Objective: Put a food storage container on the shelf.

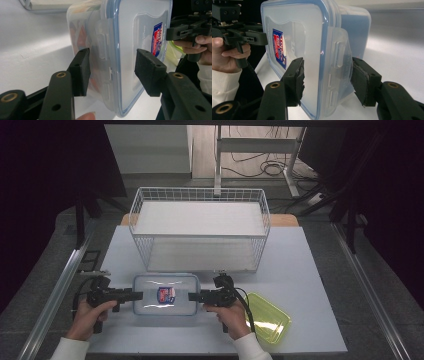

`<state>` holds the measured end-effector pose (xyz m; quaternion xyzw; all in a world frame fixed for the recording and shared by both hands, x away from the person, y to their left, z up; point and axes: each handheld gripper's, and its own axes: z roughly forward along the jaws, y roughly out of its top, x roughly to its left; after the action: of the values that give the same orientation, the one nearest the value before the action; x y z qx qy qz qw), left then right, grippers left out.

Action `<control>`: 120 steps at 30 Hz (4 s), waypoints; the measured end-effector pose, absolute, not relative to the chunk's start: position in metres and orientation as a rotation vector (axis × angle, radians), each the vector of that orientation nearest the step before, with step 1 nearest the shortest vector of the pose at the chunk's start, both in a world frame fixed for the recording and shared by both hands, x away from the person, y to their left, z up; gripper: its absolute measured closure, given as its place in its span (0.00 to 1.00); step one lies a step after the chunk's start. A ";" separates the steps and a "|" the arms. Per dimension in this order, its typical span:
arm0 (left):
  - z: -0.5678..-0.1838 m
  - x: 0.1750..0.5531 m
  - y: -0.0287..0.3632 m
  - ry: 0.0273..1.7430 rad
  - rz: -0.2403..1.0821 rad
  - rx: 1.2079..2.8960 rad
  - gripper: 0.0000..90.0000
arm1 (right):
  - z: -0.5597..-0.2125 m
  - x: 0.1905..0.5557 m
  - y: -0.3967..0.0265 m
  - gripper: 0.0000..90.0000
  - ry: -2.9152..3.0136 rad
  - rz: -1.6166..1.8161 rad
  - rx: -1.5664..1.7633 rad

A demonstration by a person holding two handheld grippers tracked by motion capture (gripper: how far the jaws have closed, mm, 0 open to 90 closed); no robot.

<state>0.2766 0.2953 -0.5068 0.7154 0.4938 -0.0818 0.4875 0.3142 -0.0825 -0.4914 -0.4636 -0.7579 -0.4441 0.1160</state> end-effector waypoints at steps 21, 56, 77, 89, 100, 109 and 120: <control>-0.507 0.274 0.300 1.170 -0.222 1.714 0.56 | -0.492 0.309 -0.087 0.55 -2.204 -1.359 -1.325; -0.443 0.270 0.249 0.981 -0.168 1.731 0.58 | -0.417 0.277 -0.144 0.55 -2.294 -1.545 -1.327; -0.369 0.300 0.214 0.880 -0.097 1.743 0.59 | -0.344 0.293 -0.179 0.55 -2.379 -1.642 -1.294; -0.337 0.334 0.219 0.905 -0.063 1.735 0.59 | -0.313 0.338 -0.175 0.55 -2.392 -1.630 -1.244; -0.310 0.365 0.223 0.926 -0.032 1.733 0.58 | -0.292 0.379 -0.170 0.55 -2.379 -1.660 -1.204; -0.295 0.390 0.220 0.952 -0.028 1.735 0.58 | -0.280 0.411 -0.172 0.55 -2.364 -1.651 -1.187; -0.304 0.416 0.218 0.993 -0.064 1.745 0.57 | -0.289 0.441 -0.173 0.54 -2.316 -1.586 -1.241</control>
<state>0.4165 0.2176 -0.3040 0.7330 0.4171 -0.0270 0.5367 0.4408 -0.1734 -0.2893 -0.4041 -0.7541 -0.5165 0.0361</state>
